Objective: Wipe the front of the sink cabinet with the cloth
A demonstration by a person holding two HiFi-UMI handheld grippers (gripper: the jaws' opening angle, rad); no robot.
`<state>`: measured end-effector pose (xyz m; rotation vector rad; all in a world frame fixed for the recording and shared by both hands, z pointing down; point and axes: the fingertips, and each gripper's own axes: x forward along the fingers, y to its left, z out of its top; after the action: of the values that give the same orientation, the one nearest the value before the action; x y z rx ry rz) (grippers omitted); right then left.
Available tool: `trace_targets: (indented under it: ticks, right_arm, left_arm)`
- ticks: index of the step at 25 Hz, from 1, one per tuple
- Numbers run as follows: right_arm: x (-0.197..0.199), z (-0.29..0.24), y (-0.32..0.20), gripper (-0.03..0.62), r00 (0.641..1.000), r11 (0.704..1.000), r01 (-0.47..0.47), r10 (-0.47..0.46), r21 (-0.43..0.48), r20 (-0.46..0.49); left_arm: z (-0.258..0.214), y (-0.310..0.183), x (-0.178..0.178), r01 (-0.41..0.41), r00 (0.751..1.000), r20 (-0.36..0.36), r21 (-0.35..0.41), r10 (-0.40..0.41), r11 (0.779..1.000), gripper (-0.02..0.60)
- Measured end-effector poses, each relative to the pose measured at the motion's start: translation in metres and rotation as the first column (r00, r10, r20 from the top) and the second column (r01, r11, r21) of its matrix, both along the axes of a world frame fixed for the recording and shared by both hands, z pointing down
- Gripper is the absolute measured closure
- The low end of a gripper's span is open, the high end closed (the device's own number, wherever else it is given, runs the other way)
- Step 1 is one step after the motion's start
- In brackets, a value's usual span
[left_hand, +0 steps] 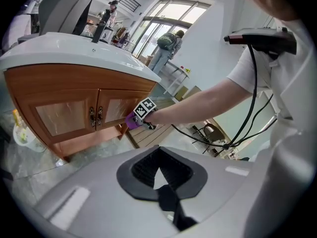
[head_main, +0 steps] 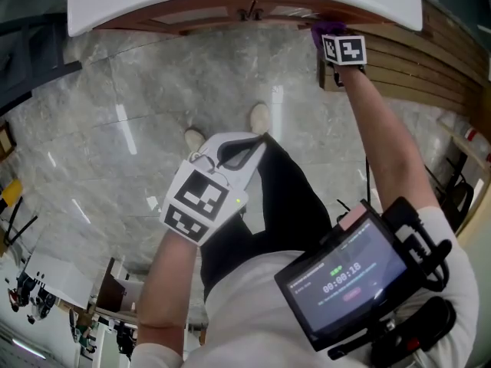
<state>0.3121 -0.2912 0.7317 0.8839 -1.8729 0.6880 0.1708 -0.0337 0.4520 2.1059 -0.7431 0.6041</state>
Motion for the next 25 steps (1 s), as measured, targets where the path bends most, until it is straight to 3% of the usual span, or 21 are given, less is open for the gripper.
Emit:
trace_targets:
  ticks: [13,25]
  right_arm:
    - [-0.067,0.008,0.019,0.522,0.996,0.996,0.087,-0.087,0.001,0.011]
    - [-0.137,0.010,0.043,0.522,0.988,0.988,0.153,-0.153,-0.007,0.006]
  left_arm:
    - [0.005,0.016,-0.031,0.031,1.000,0.003,-0.006,-0.031,0.999,0.577]
    - [0.004,0.045,-0.072,0.109,0.994,-0.015,0.001,-0.109,0.994,0.577]
